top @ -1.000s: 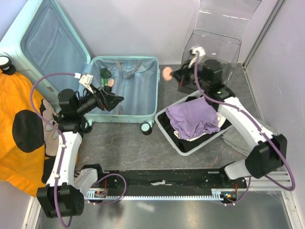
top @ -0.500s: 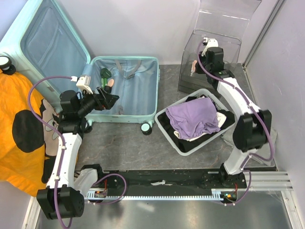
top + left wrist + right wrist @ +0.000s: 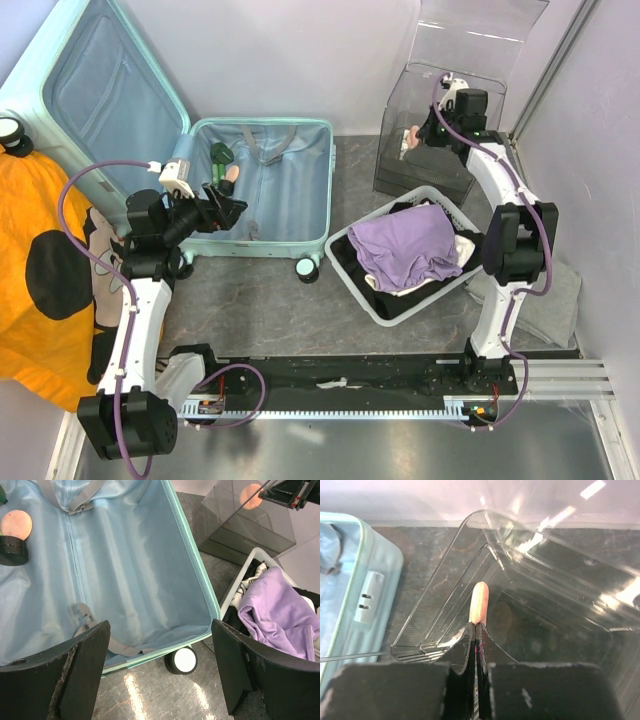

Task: Open, take out, and arrange the luggage
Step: Place the personal item in the storage box, then pick up the personal item from the luggage.

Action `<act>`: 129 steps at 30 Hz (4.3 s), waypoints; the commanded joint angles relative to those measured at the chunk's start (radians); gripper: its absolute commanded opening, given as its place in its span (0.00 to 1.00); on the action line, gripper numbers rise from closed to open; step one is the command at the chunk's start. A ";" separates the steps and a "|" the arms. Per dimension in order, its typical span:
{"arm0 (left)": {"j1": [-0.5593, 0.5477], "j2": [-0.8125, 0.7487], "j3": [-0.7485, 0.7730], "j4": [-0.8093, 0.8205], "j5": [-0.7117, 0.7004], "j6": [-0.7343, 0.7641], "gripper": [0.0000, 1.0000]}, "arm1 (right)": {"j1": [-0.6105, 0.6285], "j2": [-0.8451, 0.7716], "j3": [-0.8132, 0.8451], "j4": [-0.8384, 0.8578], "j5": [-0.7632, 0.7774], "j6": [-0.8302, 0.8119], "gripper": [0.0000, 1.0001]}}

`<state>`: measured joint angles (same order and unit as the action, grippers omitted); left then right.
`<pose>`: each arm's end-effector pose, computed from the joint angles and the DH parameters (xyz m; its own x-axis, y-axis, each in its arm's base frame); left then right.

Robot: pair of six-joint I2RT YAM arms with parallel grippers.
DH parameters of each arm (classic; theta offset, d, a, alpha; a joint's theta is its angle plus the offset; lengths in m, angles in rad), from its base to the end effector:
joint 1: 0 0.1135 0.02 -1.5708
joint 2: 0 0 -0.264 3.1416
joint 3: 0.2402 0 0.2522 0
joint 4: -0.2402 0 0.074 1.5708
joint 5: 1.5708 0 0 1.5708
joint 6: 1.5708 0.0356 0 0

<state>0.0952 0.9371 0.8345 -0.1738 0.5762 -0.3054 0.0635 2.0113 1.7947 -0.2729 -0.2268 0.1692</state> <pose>0.2143 0.0010 0.3325 -0.3920 -0.2907 -0.8728 0.3400 0.8358 -0.4311 0.4791 0.0385 0.3071 -0.5063 0.1322 -0.8522 -0.1771 0.9512 0.2528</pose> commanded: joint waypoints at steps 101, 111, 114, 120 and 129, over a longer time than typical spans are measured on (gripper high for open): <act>-0.097 1.454 1.278 -0.385 -0.467 0.261 0.35 | 0.130 -0.638 -0.641 1.009 -0.252 0.497 0.50; -0.065 1.456 1.279 -0.378 -0.495 0.270 0.28 | 0.151 -0.634 -0.626 0.980 -0.249 0.474 0.50; -0.063 1.451 1.272 -0.377 -0.495 0.266 0.24 | 0.153 -0.637 -0.626 0.972 -0.246 0.467 0.50; -0.054 1.451 1.269 -0.371 -0.432 0.249 0.10 | 0.157 -0.634 -0.620 0.965 -0.244 0.464 0.49; -0.046 1.373 1.215 -0.331 -0.415 0.213 0.01 | 0.160 -0.631 -0.609 0.939 -0.238 0.447 0.49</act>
<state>0.0376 2.3787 2.0678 -0.5476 0.1501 -0.0784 0.2203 1.3762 1.1366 0.6575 -0.4664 0.6407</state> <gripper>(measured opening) 0.022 0.495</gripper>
